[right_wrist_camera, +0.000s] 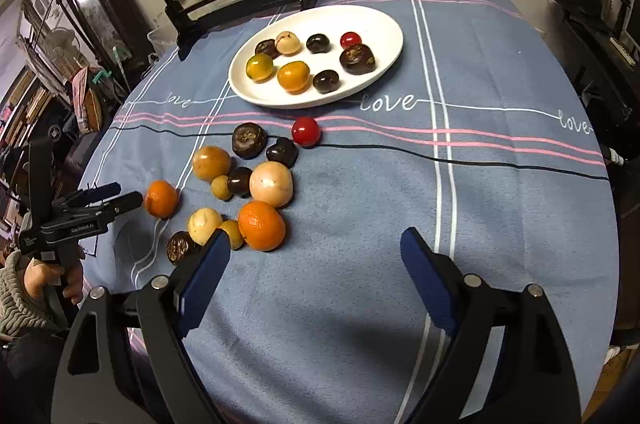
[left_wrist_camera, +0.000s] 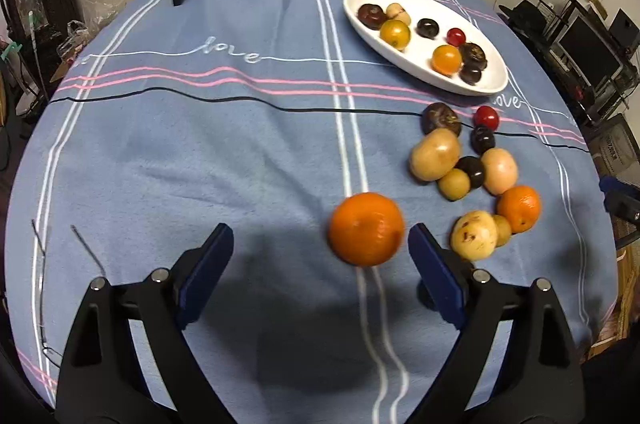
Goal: Organize fruits
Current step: 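Move both open tools back toward the fruit pile, then grasp a mandarin orange with the left tool while the right tool grasps another mandarin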
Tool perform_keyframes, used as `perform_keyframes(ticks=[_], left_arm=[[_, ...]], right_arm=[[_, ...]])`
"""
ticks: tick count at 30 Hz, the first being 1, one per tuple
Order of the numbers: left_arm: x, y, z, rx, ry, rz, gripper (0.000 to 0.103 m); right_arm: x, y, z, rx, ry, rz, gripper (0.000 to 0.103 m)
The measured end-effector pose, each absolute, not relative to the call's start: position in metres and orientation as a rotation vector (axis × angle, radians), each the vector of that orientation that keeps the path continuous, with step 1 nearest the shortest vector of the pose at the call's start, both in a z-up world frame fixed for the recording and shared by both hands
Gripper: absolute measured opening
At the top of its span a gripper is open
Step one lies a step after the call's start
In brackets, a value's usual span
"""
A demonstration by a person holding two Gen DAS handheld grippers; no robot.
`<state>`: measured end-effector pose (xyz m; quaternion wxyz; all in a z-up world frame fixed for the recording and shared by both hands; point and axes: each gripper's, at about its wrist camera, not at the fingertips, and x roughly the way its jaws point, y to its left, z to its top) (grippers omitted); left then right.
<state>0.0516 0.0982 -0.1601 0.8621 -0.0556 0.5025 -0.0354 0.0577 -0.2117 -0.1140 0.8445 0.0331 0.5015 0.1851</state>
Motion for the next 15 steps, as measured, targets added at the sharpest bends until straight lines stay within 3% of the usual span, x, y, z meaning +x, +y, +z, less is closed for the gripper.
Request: perform_keyframes(ticks=[11, 15], left_arm=[[0.068, 0.064, -0.172, -0.092, 1.064, -0.133, 0.087], [0.075, 0.058, -0.176, -0.091, 1.075, -0.151, 0.074]], right_arm=[[0.055, -0.222, -0.117, 0.078, 1.065, 0.373, 0.087], [0.054, -0.225, -0.119, 0.08, 1.073, 0.366, 0.087]])
